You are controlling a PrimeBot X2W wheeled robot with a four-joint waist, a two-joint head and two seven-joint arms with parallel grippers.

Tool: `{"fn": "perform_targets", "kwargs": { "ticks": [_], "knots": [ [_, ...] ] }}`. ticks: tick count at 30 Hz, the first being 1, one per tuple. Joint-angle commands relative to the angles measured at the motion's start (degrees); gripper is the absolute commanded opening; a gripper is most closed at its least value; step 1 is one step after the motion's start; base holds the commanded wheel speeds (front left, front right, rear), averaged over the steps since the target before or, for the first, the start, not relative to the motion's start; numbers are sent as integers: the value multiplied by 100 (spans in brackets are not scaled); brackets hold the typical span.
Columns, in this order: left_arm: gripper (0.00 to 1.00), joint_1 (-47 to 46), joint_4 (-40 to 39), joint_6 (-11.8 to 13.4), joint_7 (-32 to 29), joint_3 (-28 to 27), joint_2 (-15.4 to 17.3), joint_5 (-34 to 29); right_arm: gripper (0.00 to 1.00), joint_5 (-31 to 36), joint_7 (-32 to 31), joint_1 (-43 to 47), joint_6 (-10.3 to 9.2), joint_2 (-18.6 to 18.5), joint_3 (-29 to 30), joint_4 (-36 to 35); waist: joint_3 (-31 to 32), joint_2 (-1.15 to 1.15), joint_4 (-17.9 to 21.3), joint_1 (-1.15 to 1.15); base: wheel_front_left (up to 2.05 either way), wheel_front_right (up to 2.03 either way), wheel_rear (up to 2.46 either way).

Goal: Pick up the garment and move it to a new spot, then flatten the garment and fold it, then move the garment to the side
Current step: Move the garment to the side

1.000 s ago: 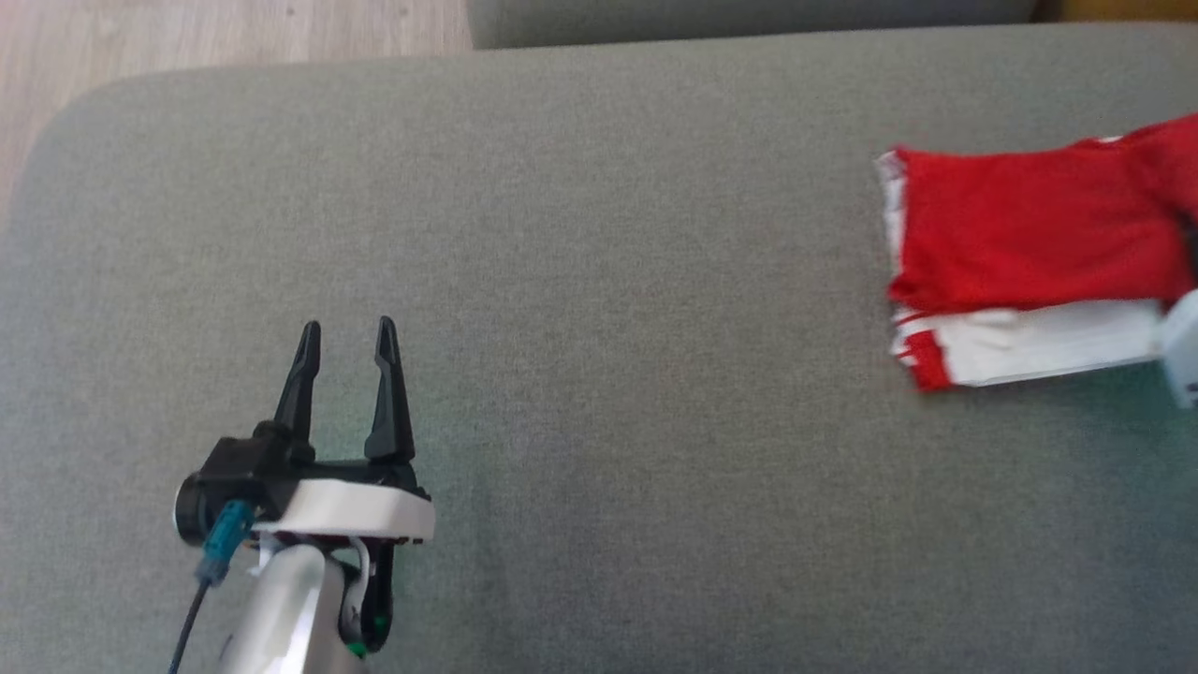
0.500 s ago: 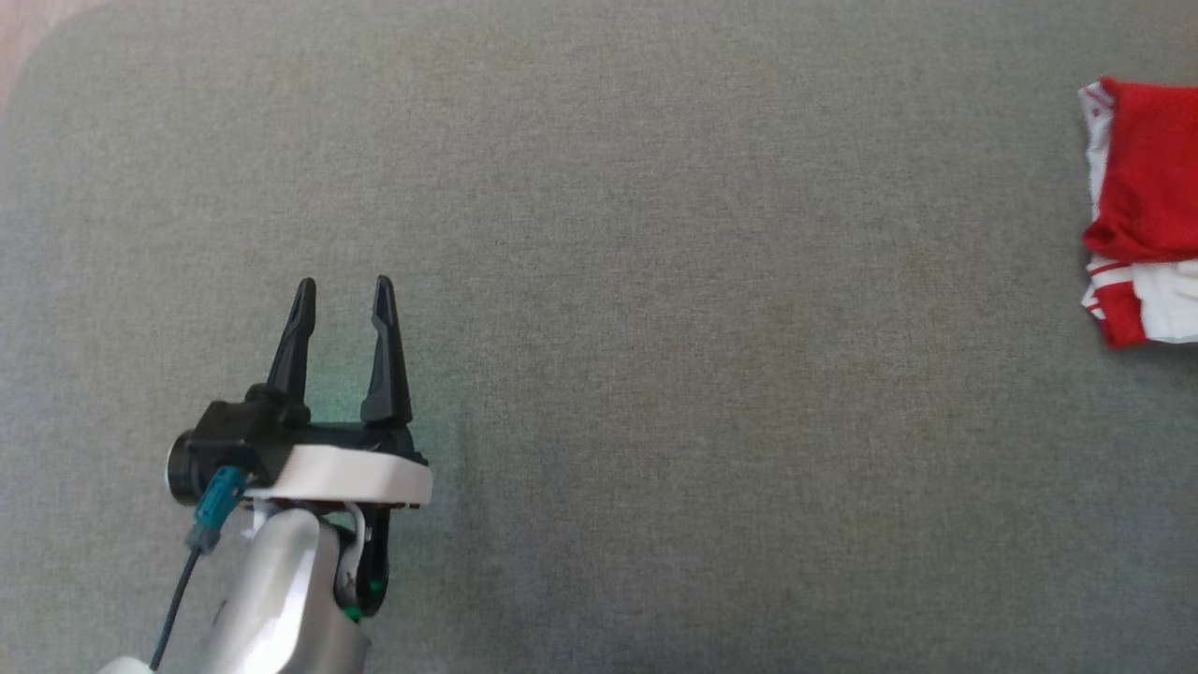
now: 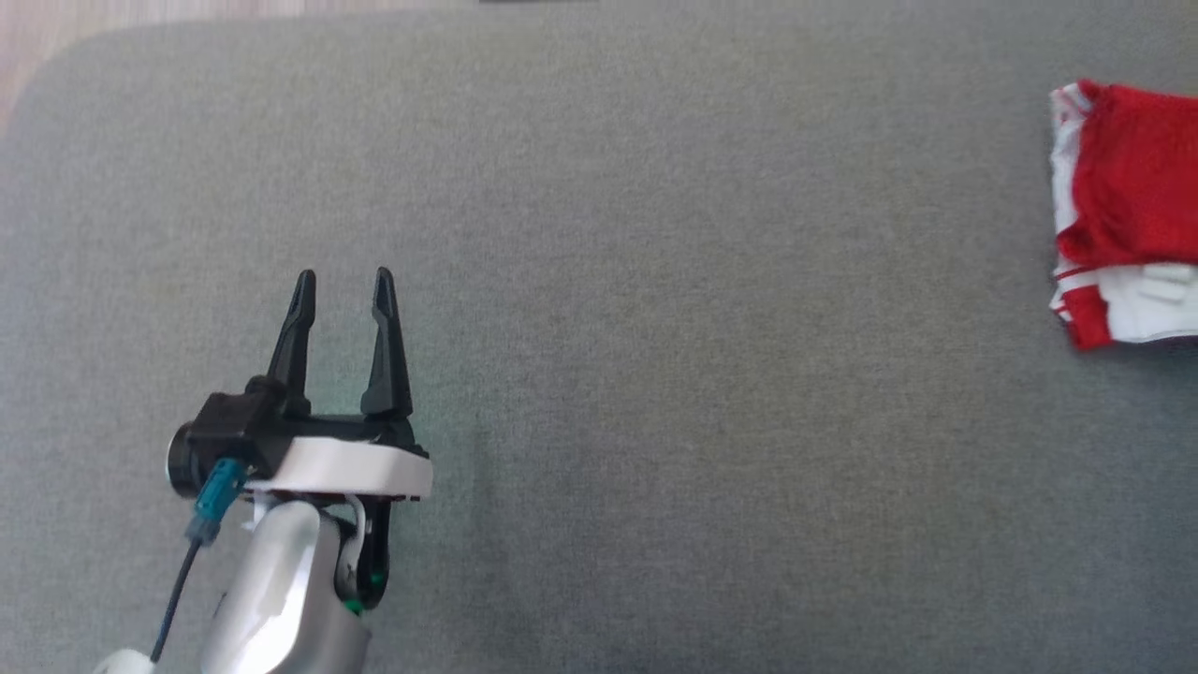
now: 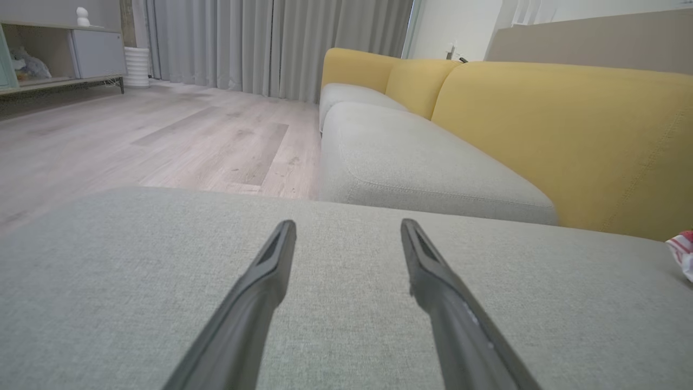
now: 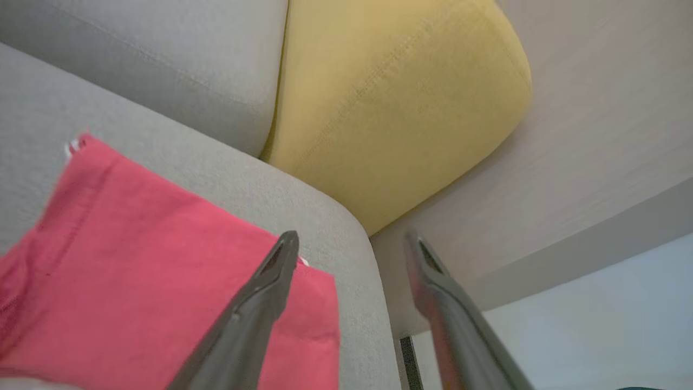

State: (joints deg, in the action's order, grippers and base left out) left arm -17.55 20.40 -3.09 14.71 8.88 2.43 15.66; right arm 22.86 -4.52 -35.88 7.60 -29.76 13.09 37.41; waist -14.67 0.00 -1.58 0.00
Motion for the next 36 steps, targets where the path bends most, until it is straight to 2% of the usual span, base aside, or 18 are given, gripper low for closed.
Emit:
{"fn": "perform_targets", "kwargs": {
  "ticks": [1,9,10,12,15,18,22,28,31,36],
  "knots": [
    [100,-94,-128,0,29,-223,44,35,100,32,84,-13,-11,1,-73,-326,148,0,45,0,0,0,0],
    [100,134,-163,43,29,-307,44,30,100,-599,596,46,-11,1068,-406,-1234,701,0,147,0,0,0,0],
    [100,198,-177,51,29,-331,44,30,100,-833,692,84,-11,1403,-485,-1491,810,0,164,0,0,0,0],
    [100,263,-186,59,29,-344,44,35,100,-1020,790,179,-11,1738,-565,-1729,894,0,170,0,0,0,0],
    [100,350,-191,72,29,-336,44,45,100,-1234,925,456,-11,2222,-684,-1987,995,0,155,0,0,0,0],
    [100,416,-196,83,29,-323,44,47,100,-1563,1094,832,-11,2540,-758,-2079,1052,0,125,0,0,0,0],
    [100,489,-209,107,29,-312,44,56,100,-2001,1352,1231,-11,2666,-803,-1987,1105,0,79,0,0,0,0],
    [100,695,-235,174,29,-241,44,136,100,-3022,1830,2015,-11,2685,-1097,-1601,1224,0,18,0,0,0,0],
    [100,790,-279,198,29,-222,44,161,100,-3248,1920,2328,-11,2686,-1272,-1567,1259,0,24,0,0,0,0],
    [100,879,-403,204,29,-263,44,221,100,-3243,1948,2517,-11,2687,-1458,-1632,1280,0,44,0,0,0,0]
  ]
}}
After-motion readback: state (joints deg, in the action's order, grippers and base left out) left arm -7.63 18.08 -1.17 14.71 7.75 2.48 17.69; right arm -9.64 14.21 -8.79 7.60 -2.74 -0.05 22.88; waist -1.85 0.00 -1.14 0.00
